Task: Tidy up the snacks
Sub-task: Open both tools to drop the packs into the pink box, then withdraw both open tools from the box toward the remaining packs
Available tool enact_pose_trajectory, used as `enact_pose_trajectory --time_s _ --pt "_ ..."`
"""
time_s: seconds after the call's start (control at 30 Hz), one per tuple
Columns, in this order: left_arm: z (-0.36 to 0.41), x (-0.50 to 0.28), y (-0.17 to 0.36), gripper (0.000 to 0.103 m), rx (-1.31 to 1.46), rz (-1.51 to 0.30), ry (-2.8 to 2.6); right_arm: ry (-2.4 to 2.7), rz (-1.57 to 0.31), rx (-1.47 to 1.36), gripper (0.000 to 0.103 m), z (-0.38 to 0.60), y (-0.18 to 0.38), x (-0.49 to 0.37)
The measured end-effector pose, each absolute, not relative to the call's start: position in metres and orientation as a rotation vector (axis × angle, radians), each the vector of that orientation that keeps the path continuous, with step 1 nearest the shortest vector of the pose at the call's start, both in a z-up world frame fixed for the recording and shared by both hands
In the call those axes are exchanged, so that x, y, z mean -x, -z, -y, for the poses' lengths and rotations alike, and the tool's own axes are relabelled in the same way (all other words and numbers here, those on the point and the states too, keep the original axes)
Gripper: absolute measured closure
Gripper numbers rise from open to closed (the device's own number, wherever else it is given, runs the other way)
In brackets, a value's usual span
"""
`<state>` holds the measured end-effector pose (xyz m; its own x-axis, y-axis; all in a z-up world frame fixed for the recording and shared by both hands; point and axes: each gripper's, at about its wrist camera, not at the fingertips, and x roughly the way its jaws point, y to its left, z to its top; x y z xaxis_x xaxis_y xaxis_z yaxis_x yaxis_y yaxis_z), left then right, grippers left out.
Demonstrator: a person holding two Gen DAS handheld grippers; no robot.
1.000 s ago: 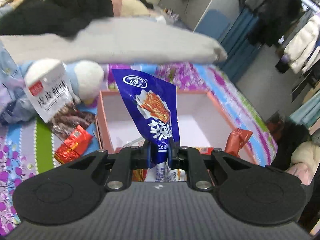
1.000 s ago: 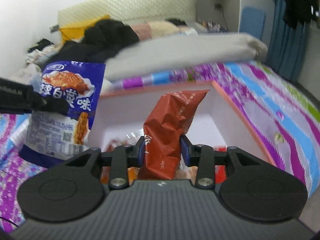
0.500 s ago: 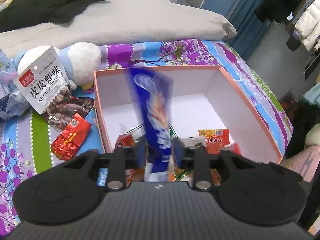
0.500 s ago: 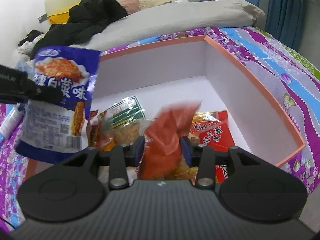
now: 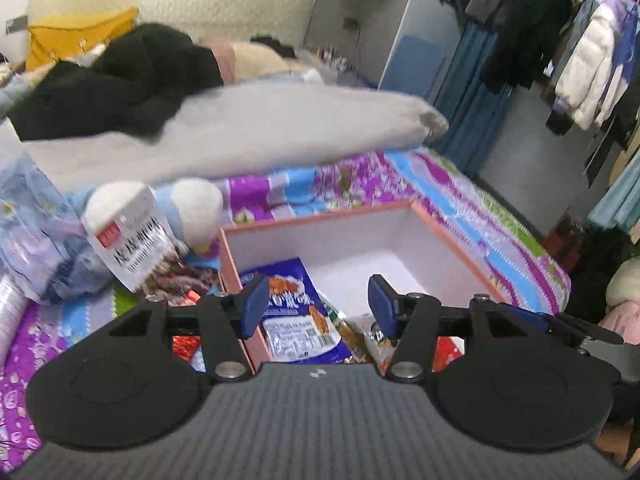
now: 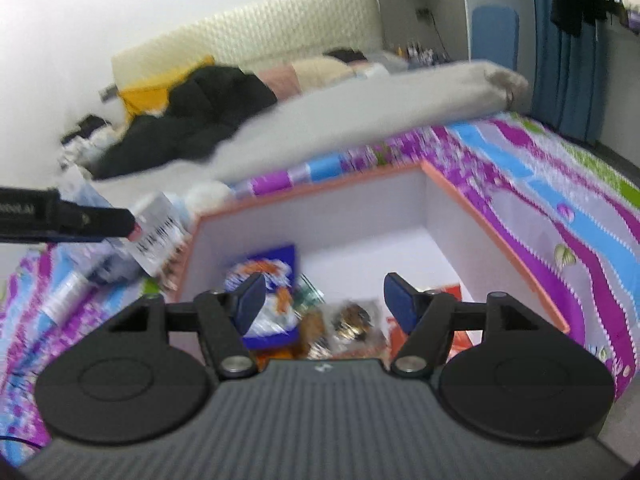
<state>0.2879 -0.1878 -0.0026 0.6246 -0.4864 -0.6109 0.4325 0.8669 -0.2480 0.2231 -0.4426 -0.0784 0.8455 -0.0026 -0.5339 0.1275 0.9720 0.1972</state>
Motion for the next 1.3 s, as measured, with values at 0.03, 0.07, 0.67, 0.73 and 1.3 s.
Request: enact_pose_trajectory --time_s 0.03,0.07,0.67,0.73,1.3 --pt "0.182 -0.283 -0.003 0.042 0.088 -0.712 0.526 0.065 -0.543 -0.227 0.035 0.438 0.071 -0.219" --pt "0.174 -0.278 -0.010 0.042 0.095 -0.695 0.527 0.060 -0.525 -0.221 0.035 0.432 0.065 -0.215" --pt "0.047 -0.196 -0.022 0.042 0.131 -0.545 0.414 -0.076 -0.416 -0.192 0.035 0.330 0.048 -0.168" --pt "0.033 -0.192 -0.016 0.042 0.125 -0.550 0.389 -0.082 -0.423 -0.198 0.035 0.321 0.052 -0.165" --pt "-0.037 -0.153 0.061 0.042 0.203 -0.627 0.314 -0.103 -0.539 -0.169 0.035 0.244 0.122 -0.126"
